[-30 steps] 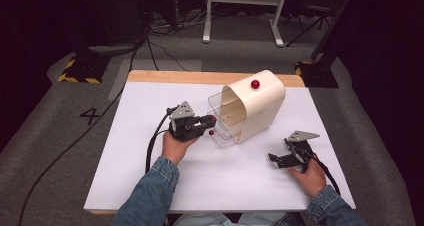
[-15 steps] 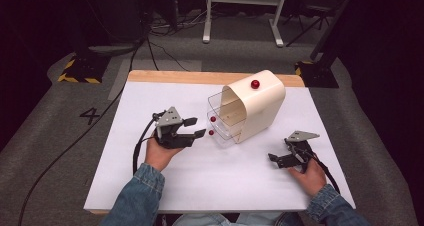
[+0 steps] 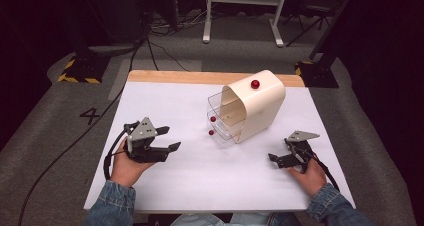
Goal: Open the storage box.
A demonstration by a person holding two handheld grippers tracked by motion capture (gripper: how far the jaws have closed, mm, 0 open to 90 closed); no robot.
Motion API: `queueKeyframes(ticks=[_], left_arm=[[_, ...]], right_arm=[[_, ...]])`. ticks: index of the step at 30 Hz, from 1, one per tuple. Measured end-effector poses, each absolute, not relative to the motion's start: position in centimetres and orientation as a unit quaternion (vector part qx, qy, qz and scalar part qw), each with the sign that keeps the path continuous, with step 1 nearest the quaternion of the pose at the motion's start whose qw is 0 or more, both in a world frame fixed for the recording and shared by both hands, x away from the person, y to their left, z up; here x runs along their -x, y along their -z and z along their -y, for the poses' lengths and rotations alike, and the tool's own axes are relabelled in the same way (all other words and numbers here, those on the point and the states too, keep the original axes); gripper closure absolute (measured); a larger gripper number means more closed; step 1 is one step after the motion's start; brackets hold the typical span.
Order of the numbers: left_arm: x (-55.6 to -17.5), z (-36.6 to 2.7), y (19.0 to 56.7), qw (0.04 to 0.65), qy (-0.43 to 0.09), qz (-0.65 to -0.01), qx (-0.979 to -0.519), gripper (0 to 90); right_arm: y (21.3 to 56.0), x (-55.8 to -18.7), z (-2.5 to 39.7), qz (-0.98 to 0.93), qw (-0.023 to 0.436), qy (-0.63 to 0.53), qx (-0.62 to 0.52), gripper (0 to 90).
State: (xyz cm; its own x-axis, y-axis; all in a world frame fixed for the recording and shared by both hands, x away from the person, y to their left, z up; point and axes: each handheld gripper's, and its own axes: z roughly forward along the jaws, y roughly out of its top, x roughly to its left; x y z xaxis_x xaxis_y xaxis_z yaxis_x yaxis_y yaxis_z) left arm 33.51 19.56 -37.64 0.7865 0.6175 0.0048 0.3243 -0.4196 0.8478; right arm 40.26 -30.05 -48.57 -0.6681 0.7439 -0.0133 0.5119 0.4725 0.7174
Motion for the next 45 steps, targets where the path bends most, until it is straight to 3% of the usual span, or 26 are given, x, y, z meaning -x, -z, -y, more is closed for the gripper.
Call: queueKeyframes(ticks=[12,28,40,45], left_arm=[[-32.2,-22.2,40.8,0.402,-0.127,-0.308,-0.853,32.6],[-34.2,-23.6,45.8,0.314,-0.121,-0.389,-0.858,30.8],[-34.5,-22.4,47.3,0.316,-0.138,-0.366,-0.864,30.1],[-34.5,-23.1,48.2,0.359,-0.114,-0.366,-0.851,21.2]], right_arm=[[48.6,-40.3,30.1,-0.842,0.164,-0.353,-0.373,3.3],[48.6,-40.3,30.1,-0.842,0.164,-0.353,-0.373,3.3],[48.6,-40.3,30.1,-0.842,0.164,-0.354,-0.373,3.3],[48.6,-40.2,30.1,-0.842,0.164,-0.354,-0.372,3.4]])
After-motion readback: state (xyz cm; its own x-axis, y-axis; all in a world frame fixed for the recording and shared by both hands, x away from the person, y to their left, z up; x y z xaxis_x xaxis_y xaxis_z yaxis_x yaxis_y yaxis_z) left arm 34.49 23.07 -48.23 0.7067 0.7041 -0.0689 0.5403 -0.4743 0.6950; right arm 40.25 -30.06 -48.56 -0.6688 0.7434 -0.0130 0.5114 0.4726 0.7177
